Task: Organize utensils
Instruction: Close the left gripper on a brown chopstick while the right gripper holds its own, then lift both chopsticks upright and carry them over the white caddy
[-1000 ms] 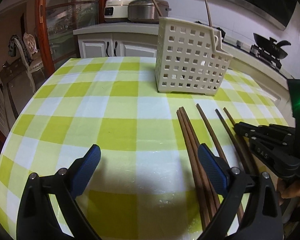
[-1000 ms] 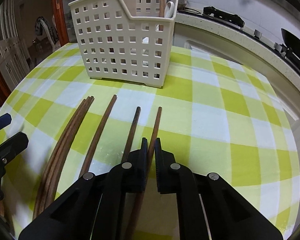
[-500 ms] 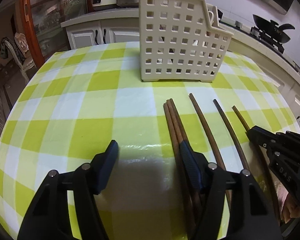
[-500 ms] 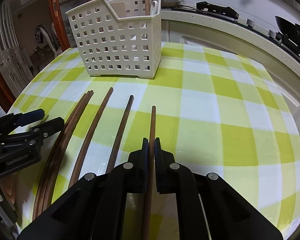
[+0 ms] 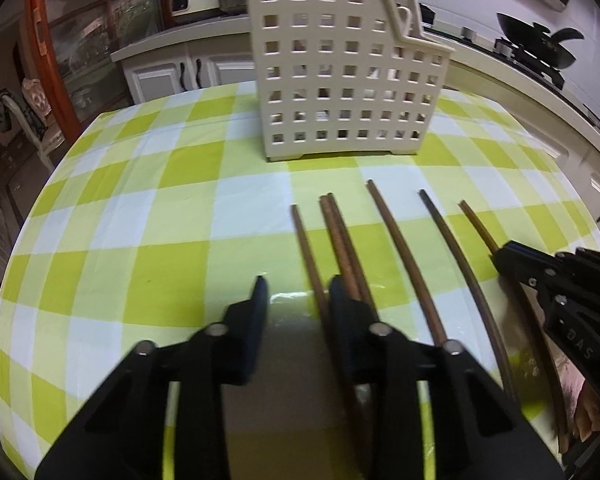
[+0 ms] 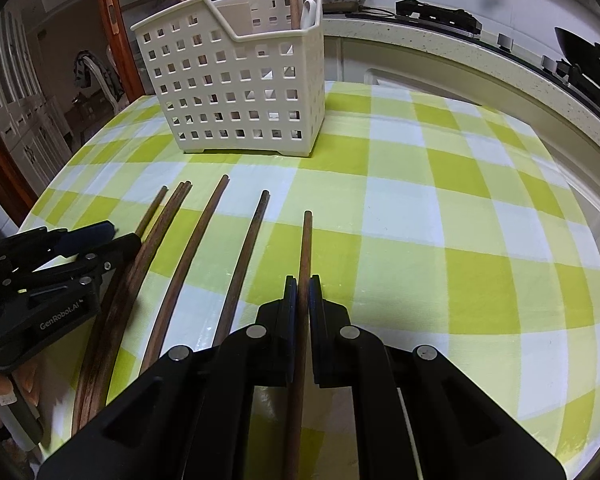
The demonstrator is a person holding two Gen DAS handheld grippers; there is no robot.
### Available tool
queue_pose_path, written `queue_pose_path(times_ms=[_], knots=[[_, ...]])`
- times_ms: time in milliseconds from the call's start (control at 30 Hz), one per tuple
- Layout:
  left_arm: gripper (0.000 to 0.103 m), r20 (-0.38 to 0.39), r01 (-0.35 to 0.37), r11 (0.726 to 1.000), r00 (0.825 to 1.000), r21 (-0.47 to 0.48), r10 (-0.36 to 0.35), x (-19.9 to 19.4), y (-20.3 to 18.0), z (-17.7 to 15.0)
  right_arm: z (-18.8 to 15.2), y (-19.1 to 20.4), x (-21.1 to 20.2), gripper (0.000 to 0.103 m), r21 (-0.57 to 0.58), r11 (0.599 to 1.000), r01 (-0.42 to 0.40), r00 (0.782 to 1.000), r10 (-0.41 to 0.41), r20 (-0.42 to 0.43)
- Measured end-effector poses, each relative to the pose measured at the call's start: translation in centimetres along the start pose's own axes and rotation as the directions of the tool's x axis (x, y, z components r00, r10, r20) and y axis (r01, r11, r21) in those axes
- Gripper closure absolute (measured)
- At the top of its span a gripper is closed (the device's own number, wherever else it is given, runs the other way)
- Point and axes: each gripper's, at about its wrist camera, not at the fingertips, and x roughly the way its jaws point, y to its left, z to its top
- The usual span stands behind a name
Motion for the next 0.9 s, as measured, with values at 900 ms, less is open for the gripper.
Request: queue_pose_path(times_ms=[900], knots=[[0.097, 0.161, 0.097, 0.995, 0.983, -0.018, -0.093, -6.2, 1.1, 0.3, 1.4, -0.4, -6.1, 0.097, 0.024, 0.997, -0.076, 0.972, 0.069, 0.226]])
